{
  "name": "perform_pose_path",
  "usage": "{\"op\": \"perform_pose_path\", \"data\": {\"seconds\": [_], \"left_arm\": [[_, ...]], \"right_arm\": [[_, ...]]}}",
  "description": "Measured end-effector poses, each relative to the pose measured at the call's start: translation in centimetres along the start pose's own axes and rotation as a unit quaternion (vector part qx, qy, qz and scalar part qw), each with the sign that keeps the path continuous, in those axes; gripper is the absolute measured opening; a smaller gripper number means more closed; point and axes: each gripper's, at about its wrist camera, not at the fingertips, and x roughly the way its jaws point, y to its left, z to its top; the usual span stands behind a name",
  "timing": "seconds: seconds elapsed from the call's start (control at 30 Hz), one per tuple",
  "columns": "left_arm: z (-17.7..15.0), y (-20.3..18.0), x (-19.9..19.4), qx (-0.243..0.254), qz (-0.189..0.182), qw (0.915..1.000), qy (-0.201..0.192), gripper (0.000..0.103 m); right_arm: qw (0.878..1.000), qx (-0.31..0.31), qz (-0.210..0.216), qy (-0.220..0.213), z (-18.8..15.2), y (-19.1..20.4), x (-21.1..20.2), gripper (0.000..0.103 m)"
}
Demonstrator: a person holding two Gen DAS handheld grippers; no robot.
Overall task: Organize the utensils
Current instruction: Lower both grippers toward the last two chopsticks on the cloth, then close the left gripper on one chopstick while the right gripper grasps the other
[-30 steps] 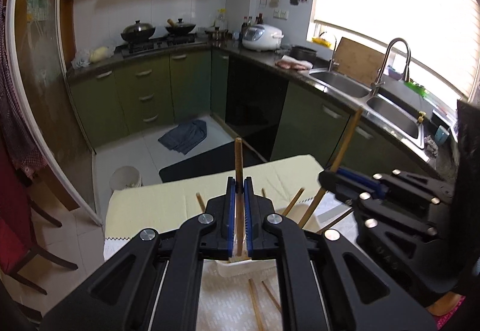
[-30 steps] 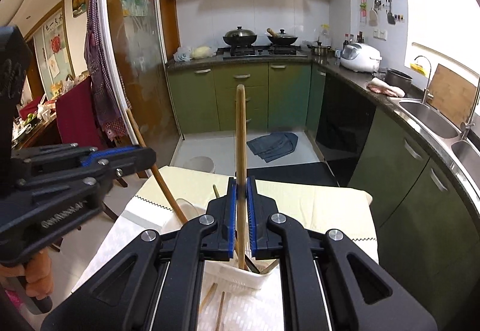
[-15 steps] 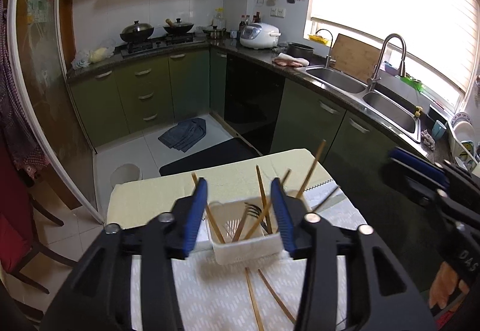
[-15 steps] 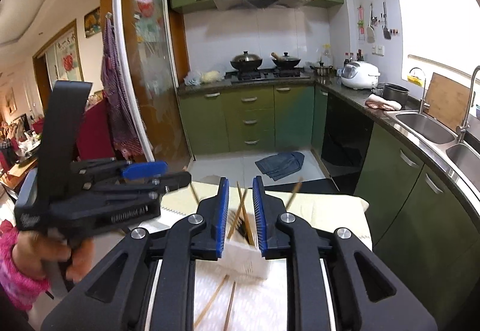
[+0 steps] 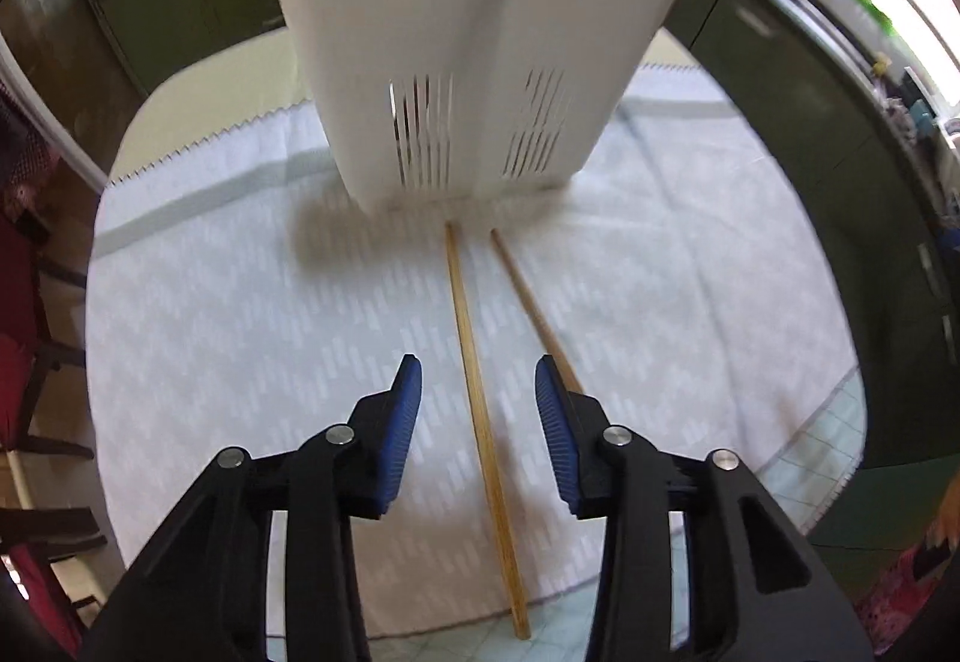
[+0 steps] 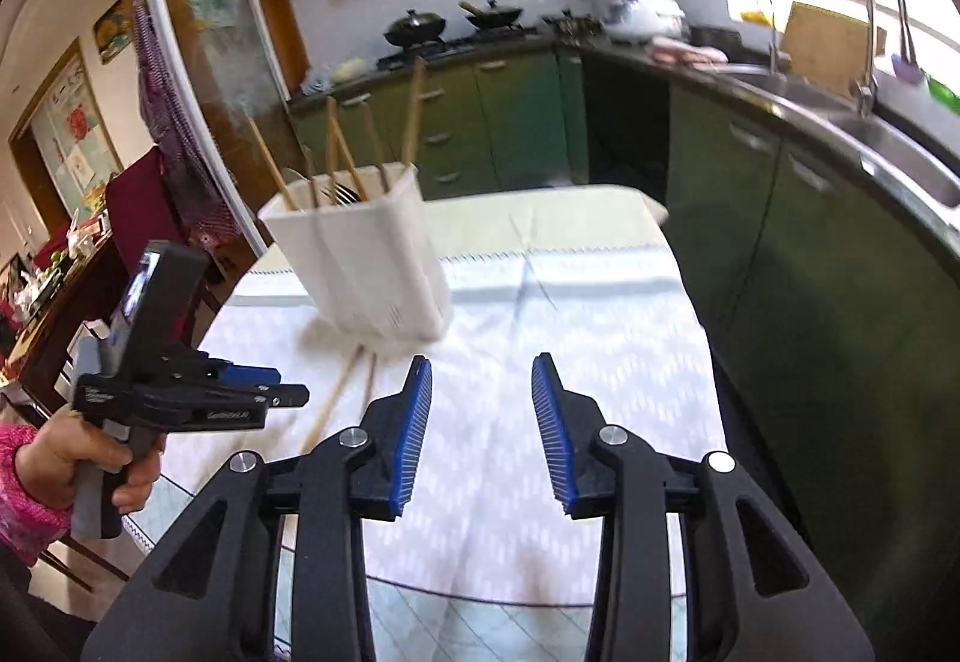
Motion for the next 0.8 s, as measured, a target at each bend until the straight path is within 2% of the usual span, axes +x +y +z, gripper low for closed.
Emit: {"op": "perform_pose_path", "data": {"seconds": [0.07,0.2,0.47,0.57,0.67,0.77,0.8], "left_arm": [[0.3,0.1,1.0,-0.003,0.016,0.9999,0.002,0.032],[0.7,0.2,2.8,-0.013,0.008,0.9996,0.024,0.022],[0.7,-0.1,4.2,-0.018,0.017,0.9989,0.039,0.019],[0.7,-0.4,4.6,-0.015,0.019,0.9988,0.042,0.010],[0.6,-0.5,4.7,-0.015,0.021,0.9988,0.041,0.007],[0.5,0.0,4.9,-0.021,0.017,0.9989,0.039,0.006],[0.3,0.3,4.9,-0.023,0.017,0.9989,0.037,0.006]], "right_arm": [[1.000,0.005,-0.002,0.002,-0.6,-0.7,0.0,0.035],[1.000,0.007,-0.004,0.005,-1.1,-1.5,-0.2,0.035],[1.000,0.001,0.001,0.010,0.1,-0.5,0.3,0.036],[1.000,-0.006,0.004,0.016,0.4,0.3,0.8,0.036],[1.000,-0.014,0.006,0.023,0.7,1.1,1.5,0.038],[0.999,-0.027,0.007,0.039,1.0,2.1,2.7,0.039],[0.998,-0.036,0.014,0.057,1.0,2.8,3.8,0.039]]}}
